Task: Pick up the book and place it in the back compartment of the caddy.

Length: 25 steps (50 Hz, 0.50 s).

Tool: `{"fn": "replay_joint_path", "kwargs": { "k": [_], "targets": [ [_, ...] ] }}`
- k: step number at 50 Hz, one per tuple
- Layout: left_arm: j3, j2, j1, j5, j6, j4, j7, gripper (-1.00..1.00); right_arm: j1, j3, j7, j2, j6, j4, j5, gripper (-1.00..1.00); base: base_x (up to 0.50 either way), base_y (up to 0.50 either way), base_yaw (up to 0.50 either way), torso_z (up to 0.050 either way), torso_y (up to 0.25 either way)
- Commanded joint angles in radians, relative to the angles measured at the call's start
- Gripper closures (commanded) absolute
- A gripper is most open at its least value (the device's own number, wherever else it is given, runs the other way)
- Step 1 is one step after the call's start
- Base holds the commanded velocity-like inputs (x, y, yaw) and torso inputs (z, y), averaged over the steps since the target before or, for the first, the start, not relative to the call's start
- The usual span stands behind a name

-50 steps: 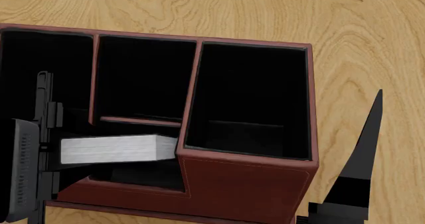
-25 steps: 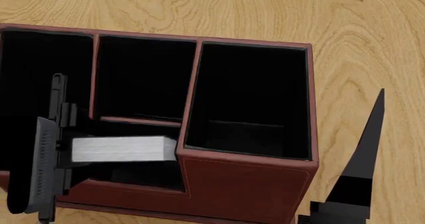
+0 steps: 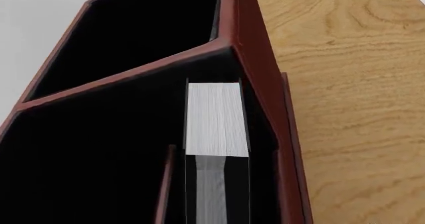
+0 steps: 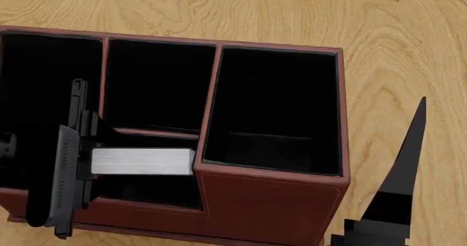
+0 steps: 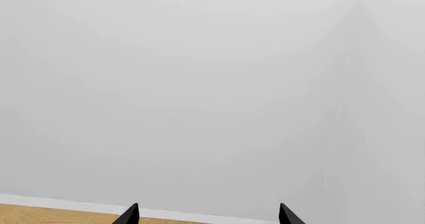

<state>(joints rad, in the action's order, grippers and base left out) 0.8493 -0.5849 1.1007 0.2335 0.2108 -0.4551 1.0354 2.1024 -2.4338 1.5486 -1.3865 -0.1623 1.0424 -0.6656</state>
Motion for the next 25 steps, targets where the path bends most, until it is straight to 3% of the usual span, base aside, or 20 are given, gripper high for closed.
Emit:
{"fn": "replay_joint_path", "kwargs": {
  "k": [1, 16, 25],
  "targets": [
    [-0.014, 0.035, 0.023, 0.028, 0.03, -0.059, 0.0, 1.0, 0.0, 0.006, 0.001, 0.003, 0.007, 0.0, -0.008, -1.0, 0.0, 0.0, 0.0, 0.0, 0.0],
    [-0.006, 0.058, 0.028, 0.015, 0.057, -0.112, 0.001, 1.0, -0.009, 0.019, 0.0, 0.005, 0.015, 0.0, -0.014, -1.0, 0.0, 0.0, 0.0, 0.0, 0.0],
    [-0.004, 0.052, 0.032, 0.025, -0.003, -0.084, -0.004, 1.0, -0.029, 0.027, 0.004, 0.008, 0.011, -0.005, -0.006, -1.0, 0.0, 0.0, 0.0, 0.0, 0.0]
  ]
}}
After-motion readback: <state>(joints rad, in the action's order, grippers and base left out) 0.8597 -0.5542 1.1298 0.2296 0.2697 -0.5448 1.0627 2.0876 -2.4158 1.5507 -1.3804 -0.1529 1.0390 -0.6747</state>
